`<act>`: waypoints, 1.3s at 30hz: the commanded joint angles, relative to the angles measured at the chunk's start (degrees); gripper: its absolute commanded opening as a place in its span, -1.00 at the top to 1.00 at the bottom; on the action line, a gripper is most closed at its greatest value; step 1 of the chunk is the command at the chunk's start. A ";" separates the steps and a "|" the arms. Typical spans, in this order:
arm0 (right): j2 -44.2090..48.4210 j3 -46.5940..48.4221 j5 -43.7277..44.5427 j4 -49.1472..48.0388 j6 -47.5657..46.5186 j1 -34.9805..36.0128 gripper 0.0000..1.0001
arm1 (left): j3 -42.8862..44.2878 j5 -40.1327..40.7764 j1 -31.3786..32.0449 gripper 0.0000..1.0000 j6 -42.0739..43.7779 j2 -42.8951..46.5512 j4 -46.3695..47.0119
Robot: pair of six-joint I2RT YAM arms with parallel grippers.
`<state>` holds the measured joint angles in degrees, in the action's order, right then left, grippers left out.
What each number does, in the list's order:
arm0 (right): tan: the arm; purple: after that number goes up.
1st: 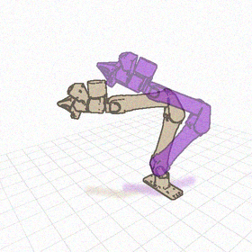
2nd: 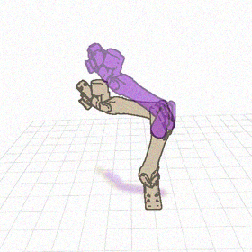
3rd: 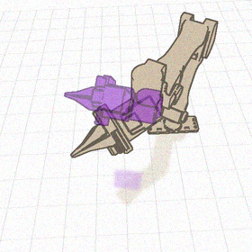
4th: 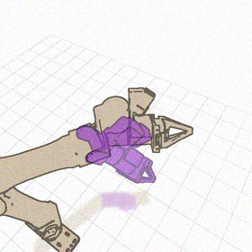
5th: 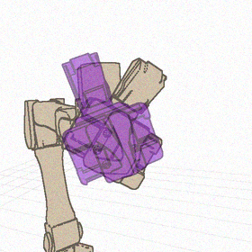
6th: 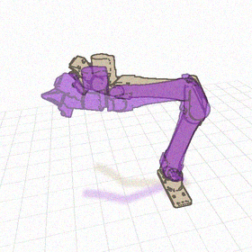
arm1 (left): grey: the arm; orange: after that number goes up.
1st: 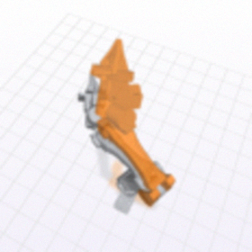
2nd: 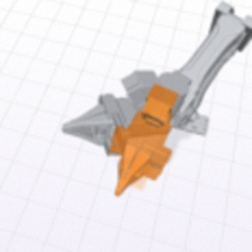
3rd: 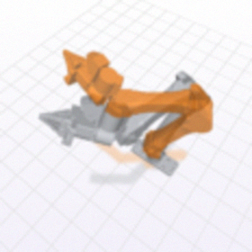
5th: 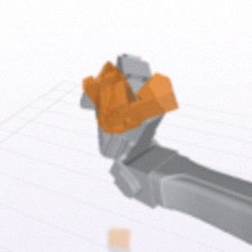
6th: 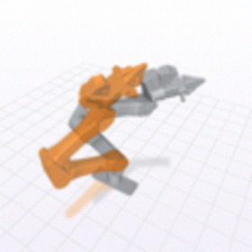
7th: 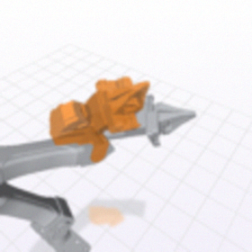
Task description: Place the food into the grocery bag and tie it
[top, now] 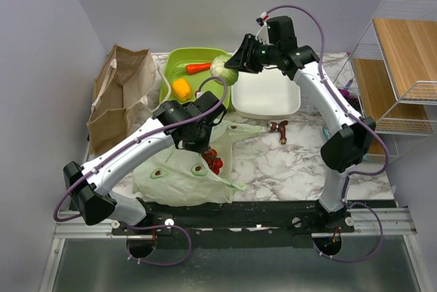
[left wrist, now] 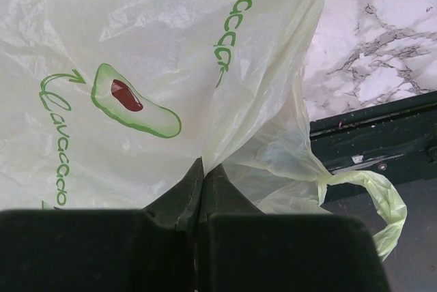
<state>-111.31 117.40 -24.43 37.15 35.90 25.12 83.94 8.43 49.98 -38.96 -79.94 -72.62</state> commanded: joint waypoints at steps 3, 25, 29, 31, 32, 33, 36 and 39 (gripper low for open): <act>9.96 -7.69 2.60 0.66 -1.89 -0.26 0.99 | 2.26 1.54 -0.32 1.00 0.99 -0.24 -0.81; 43.57 -42.59 -6.39 8.85 -2.09 -0.30 0.99 | 1.21 -2.24 -0.40 1.00 2.95 3.62 4.55; 46.28 -48.47 -11.24 6.01 1.37 -0.17 0.99 | 2.96 -3.72 -0.36 1.00 2.40 3.11 6.24; 46.70 -50.44 -12.82 4.23 3.70 -0.17 0.99 | 3.47 -3.77 -0.41 1.00 2.40 3.45 7.47; 46.75 -50.91 -13.05 3.67 4.73 -0.17 0.99 | 3.43 -3.76 -0.41 1.00 2.32 3.71 8.05; 46.80 -51.34 -13.06 2.88 5.53 -0.09 0.99 | 3.66 -3.77 -0.41 1.00 2.31 3.75 8.44; 46.76 -51.48 -11.88 1.28 8.14 1.60 0.99 | 4.76 -4.43 -0.36 1.00 2.15 3.39 8.39; 45.76 -51.93 -9.24 -0.67 11.43 5.11 0.99 | 5.21 -5.76 -0.41 1.00 1.48 3.13 8.28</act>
<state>-65.56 66.00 -33.65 41.63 41.78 26.50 87.00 5.32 49.87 -36.49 -77.67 -65.84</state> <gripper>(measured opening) 0.418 0.006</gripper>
